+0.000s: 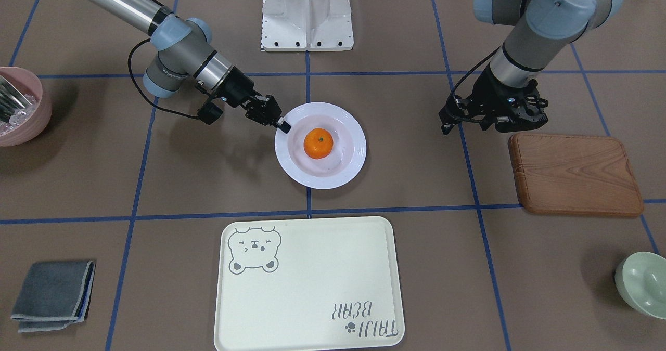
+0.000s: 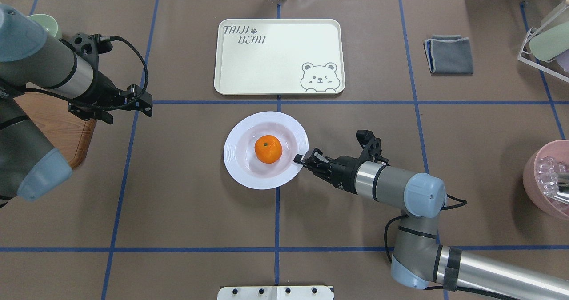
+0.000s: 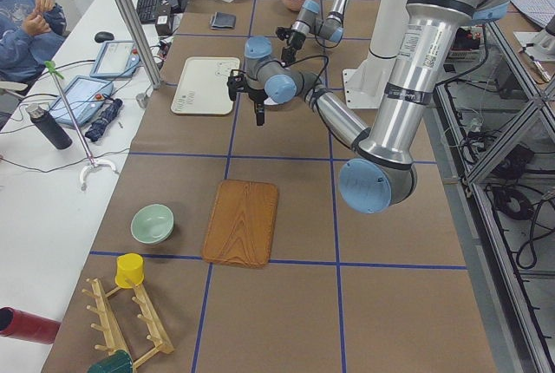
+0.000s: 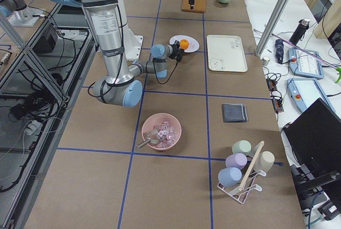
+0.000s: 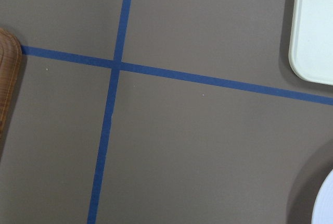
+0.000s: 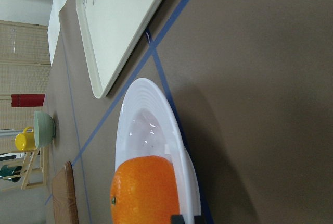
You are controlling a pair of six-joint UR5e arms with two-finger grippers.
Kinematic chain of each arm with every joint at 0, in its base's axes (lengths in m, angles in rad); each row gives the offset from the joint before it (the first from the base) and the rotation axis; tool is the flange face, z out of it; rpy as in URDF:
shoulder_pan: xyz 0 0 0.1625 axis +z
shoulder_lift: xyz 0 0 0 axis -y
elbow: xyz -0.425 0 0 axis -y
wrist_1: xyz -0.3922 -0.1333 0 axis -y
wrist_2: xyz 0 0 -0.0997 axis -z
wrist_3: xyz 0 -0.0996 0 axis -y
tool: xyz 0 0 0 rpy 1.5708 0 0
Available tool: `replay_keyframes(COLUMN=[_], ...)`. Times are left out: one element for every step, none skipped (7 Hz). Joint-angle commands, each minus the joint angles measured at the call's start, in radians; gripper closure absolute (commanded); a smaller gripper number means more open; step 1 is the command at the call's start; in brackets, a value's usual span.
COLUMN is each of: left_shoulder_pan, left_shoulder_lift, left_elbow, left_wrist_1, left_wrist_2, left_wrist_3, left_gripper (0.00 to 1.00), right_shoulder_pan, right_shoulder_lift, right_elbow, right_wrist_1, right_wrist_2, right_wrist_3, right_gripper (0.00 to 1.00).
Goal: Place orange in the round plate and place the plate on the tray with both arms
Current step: 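Slide the white plate with the right gripper onto the cream bear tray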
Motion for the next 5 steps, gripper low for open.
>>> replay_keyframes(left_shoulder_pan=[0.000, 0.000, 0.000, 0.000, 0.000], left_shoulder_lift=[0.000, 0.000, 0.000, -0.001, -0.001], left_elbow=[0.000, 0.002, 0.000, 0.000, 0.000], left_wrist_1=[0.000, 0.000, 0.000, 0.000, 0.000], left_wrist_2=[0.001, 0.001, 0.001, 0.001, 0.001], left_wrist_3=[0.000, 0.000, 0.000, 0.000, 0.000], left_gripper=[0.02, 0.02, 0.02, 0.02, 0.02], right_shoulder_pan=[0.008, 0.008, 0.002, 0.002, 0.000], right_shoulder_lift=[0.009, 0.007, 0.010, 0.010, 0.016], right_elbow=[0.037, 0.041, 0.036, 0.012, -0.004], right_wrist_1=[0.002, 0.002, 0.041, 0.110, 0.111], right_wrist_2=[-0.039, -0.083, -0.172, -0.235, -0.295], right_wrist_3=[0.004, 0.039, 0.088, 0.129, 0.158], right_gripper=[1.00, 1.00, 1.00, 1.00, 1.00])
